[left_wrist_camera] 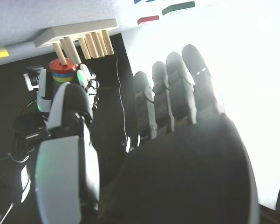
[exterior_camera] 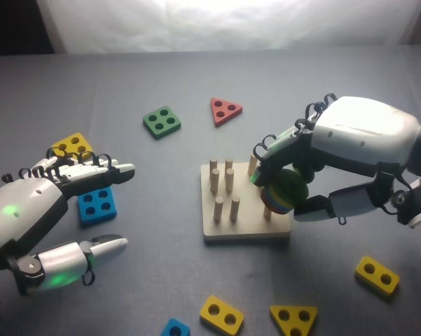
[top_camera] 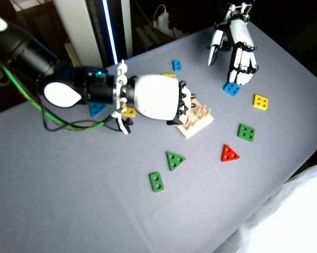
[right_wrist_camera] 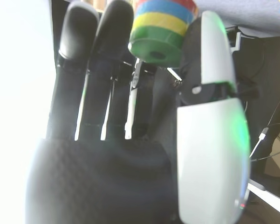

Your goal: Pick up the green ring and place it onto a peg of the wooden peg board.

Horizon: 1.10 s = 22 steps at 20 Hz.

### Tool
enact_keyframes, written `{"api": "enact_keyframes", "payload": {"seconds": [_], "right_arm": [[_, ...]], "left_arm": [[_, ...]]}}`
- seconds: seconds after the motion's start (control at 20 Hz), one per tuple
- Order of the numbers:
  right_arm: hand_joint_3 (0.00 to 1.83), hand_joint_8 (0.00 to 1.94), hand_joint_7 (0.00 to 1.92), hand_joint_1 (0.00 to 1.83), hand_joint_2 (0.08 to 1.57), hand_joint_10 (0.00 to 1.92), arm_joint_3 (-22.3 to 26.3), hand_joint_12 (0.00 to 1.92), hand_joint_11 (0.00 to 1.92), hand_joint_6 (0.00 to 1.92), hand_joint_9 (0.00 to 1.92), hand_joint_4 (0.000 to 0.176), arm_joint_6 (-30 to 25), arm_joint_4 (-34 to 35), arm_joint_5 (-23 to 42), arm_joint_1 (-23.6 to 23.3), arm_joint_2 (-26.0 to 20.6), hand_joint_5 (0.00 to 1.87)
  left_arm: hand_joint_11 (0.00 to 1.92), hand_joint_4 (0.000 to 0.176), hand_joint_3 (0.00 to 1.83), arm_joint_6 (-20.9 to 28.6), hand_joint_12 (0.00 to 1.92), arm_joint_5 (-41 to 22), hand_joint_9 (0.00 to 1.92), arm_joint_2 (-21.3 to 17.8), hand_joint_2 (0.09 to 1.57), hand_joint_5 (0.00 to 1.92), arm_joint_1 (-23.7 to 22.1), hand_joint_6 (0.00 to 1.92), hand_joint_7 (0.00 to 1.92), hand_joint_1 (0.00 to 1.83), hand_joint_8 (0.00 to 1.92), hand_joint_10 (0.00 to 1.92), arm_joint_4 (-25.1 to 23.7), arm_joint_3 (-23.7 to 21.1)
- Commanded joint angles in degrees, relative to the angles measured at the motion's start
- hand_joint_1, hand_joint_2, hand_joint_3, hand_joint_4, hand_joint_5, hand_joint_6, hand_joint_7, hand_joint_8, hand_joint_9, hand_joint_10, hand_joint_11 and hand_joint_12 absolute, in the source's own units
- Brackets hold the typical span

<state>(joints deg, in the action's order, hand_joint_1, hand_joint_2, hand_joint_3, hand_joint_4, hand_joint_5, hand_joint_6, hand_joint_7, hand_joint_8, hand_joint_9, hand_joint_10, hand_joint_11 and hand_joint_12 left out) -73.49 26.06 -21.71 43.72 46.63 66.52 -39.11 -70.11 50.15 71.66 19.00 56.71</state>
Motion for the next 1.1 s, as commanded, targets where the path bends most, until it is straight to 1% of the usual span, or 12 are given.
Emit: {"api": "enact_keyframes", "payload": {"seconds": [0.0, 0.15, 0.2, 0.25, 0.35, 0.5, 0.7, 0.75, 0.8, 0.85, 0.9, 1.05], "right_arm": [[0.00, 0.58, 1.26, 1.26, 1.05, 0.71, -0.10, 1.19, 1.00, 0.97, 1.18, 0.000, 0.34, 0.62, 3.54, -0.72, 0.69, 0.99], [0.00, 0.61, 1.23, 1.26, 1.05, 0.67, -0.24, 1.17, 1.00, 0.96, 1.21, 0.000, 0.34, -0.10, 3.29, -1.38, 1.27, 1.01], [0.00, 0.63, 1.17, 1.37, 1.05, 0.89, -0.24, 1.16, 0.97, 0.99, 1.13, 0.000, 0.34, -0.33, 3.29, -1.58, 1.39, 0.97], [0.00, 0.64, 1.15, 1.39, 1.05, 0.92, -0.24, 1.12, 0.97, 0.99, 1.12, 0.000, 0.34, -0.60, 3.29, -1.80, 1.49, 0.96], [0.00, 0.65, 1.15, 1.40, 1.05, 0.92, -0.21, 1.06, 0.98, 0.97, 1.12, 0.000, 0.30, -0.96, 3.29, -2.02, 1.53, 0.97], [0.00, 0.66, 1.13, 1.40, 1.05, 0.92, -0.21, 1.12, 1.07, 0.99, 1.14, 0.000, -0.39, -1.71, 3.29, -2.06, 1.53, 0.96], [0.00, 0.67, 1.15, 1.39, 1.06, 0.95, -0.16, 1.17, 0.93, 0.98, 1.13, 0.000, -0.40, -1.71, 3.20, -2.05, 1.53, 0.92], [0.00, 0.87, 1.08, 1.26, 1.11, 0.72, -0.13, 1.17, 0.83, 1.06, 1.01, 0.000, -0.39, -1.60, 3.22, -2.05, 1.52, 0.88], [0.00, 0.99, 1.02, 1.22, 1.13, 0.62, -0.14, 1.18, 0.76, 1.12, 0.95, 0.000, -0.39, -1.17, 3.27, -2.05, 1.49, 0.85], [0.00, 0.63, 0.79, 1.18, 1.05, 0.61, -0.15, 1.28, 0.64, 0.53, 0.84, 0.000, -0.38, -0.81, 3.37, -2.05, 1.45, 0.73], [0.00, 0.39, 0.72, 1.14, 1.02, 0.59, -0.15, 1.35, 0.47, 0.25, 0.73, 0.000, -0.38, -0.49, 3.50, -2.05, 1.36, 0.74], [0.00, 0.08, 0.67, 1.12, 1.00, 0.49, -0.15, 1.31, 0.33, 0.02, 0.59, 0.000, -0.38, 0.13, 3.85, -2.05, 0.84, 0.77]], "left_arm": [[0.00, 0.043, 0.00, 0.46, 0.81, -6.84, 0.32, 0.51, 1.13, 0.46, -0.59, 0.01, 0.38, 0.83, 0.00, 0.00, -1.29, -0.13], [0.00, 0.051, 0.00, 0.50, 0.77, -6.83, 0.31, 0.53, 1.13, 0.45, -0.61, 0.00, 0.37, 0.82, 0.00, 0.00, -1.31, -0.11], [0.00, 0.051, 0.00, 0.50, 0.77, -6.81, 0.31, 0.54, 1.13, 0.45, -0.61, 0.00, 0.37, 0.82, 0.00, 0.00, -1.31, -0.11], [0.00, 0.057, 0.00, 0.50, 0.78, -6.78, 0.31, 0.57, 1.13, 0.44, -0.61, 0.00, 0.36, 0.81, 0.00, 0.00, -1.31, -0.11], [0.00, 0.052, 0.00, 0.50, 0.71, -6.78, 0.31, 0.60, 1.14, 0.45, -0.61, 0.00, 0.37, 0.81, 0.00, 0.00, -1.31, -0.11], [0.00, 0.044, 0.00, 0.50, 0.82, -6.78, 0.31, 0.60, 1.14, 0.45, -0.61, 0.00, 0.36, 0.82, 0.00, 0.00, -1.30, -0.11], [0.00, 0.055, 0.00, 0.53, 0.85, -6.78, 0.31, 0.62, 1.14, 0.45, -0.61, 0.00, 0.36, 0.80, 0.00, 0.00, -1.27, -0.16], [0.00, 0.066, 0.00, 0.54, 0.82, -6.78, 0.31, 0.63, 1.14, 0.45, -0.60, 0.00, 0.36, 0.78, 0.00, 0.00, -1.21, -0.17], [0.00, 0.056, 0.00, 0.54, 0.81, -6.82, 0.31, 0.66, 1.14, 0.45, -0.59, 0.00, 0.36, 0.78, 0.00, 0.00, -1.14, -0.19], [0.00, 0.059, 0.00, 0.57, 0.81, -6.83, 0.30, 0.67, 1.14, 0.45, -0.59, 0.00, 0.36, 0.79, 0.00, 0.00, -1.14, -0.20], [0.00, 0.047, 0.00, 0.58, 0.81, -6.82, 0.31, 0.70, 1.13, 0.45, -0.59, 0.00, 0.36, 0.83, 0.00, 0.00, -1.14, -0.21], [0.00, 0.057, 0.00, 0.58, 0.72, -6.78, 0.30, 0.77, 1.14, 0.46, -0.58, 0.00, 0.36, 0.81, 0.00, 0.00, -1.05, -0.17]]}}
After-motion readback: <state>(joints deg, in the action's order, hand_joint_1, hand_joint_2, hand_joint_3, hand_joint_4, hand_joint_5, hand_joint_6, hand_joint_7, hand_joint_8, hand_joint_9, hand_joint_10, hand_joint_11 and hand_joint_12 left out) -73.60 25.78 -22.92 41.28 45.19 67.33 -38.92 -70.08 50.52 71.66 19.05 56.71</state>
